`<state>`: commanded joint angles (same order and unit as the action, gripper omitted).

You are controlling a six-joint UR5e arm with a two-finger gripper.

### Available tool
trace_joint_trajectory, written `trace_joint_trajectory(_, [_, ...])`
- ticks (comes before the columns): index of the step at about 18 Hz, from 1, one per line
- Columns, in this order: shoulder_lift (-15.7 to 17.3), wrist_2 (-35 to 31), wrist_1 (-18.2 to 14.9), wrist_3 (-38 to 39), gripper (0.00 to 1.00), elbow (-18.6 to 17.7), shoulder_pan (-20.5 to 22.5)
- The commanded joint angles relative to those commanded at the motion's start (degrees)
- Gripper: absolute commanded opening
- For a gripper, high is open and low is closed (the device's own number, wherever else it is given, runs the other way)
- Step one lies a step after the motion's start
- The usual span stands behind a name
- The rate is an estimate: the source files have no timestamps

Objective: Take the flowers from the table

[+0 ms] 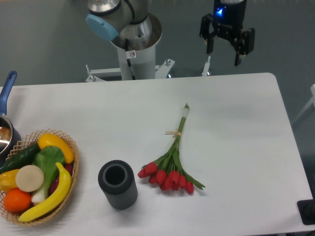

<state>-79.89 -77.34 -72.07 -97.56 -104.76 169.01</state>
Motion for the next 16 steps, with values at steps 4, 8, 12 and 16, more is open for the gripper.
trace_joint_trajectory(4, [0.09,-0.09,0.09,0.17,1.0,-0.09,-0.26])
trace_joint_trajectory(8, [-0.09,0.44,0.26,3.49,1.0,-0.26,-0.44])
trace_joint_trajectory(12, [-0.44,2.02,1.22,14.04,1.0,-0.35,-0.88])
trace_joint_trajectory(16, [-0.88,5.53,4.92,23.09,1.0,-1.23,-1.67])
